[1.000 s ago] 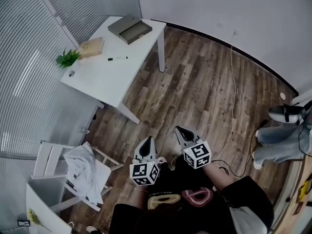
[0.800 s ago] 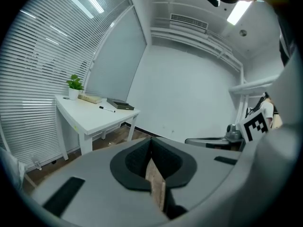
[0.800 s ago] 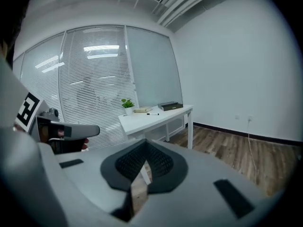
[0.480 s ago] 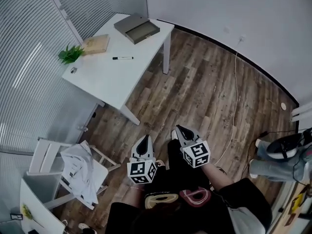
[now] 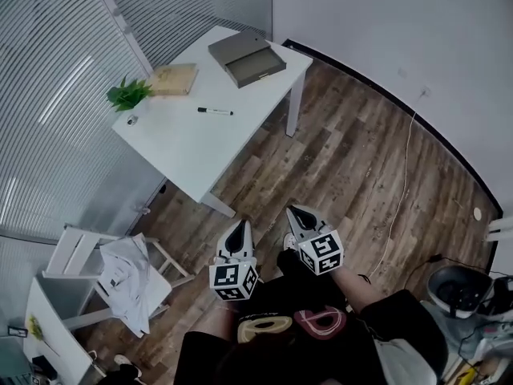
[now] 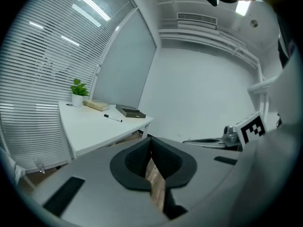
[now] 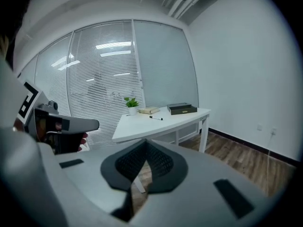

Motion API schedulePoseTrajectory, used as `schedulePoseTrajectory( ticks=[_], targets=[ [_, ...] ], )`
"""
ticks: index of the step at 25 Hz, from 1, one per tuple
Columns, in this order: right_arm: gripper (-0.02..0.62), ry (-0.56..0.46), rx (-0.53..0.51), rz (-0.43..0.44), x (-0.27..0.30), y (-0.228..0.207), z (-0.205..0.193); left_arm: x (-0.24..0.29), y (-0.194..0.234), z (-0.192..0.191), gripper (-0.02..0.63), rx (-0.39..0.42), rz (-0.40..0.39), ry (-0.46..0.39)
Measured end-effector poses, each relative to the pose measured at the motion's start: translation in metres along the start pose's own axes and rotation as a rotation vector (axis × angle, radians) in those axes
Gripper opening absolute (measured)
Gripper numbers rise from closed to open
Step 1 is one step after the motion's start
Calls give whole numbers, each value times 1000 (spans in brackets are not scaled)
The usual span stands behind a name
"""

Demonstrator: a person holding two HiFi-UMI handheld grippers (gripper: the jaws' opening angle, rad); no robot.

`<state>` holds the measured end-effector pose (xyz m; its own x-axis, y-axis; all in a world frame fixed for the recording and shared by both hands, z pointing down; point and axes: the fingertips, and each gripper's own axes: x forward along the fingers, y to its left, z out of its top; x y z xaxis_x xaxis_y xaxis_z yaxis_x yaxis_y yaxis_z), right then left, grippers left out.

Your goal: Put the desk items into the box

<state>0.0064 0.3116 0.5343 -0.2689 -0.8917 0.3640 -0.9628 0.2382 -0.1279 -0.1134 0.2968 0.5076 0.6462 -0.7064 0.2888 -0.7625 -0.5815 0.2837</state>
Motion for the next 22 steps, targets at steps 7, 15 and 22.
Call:
schedulePoseTrajectory(
  ticks=[7,15,22],
  targets=[
    [9,24,-32,88,20,-42,10,53,-8,14,17,-21,28,0],
    [9,35,-51,130,34,-86,16,94,-33,19,17,-34,51,-26],
    [10,50,-46,147,40,-98,16,111,-38,18,17,-35,53,-14]
  ],
)
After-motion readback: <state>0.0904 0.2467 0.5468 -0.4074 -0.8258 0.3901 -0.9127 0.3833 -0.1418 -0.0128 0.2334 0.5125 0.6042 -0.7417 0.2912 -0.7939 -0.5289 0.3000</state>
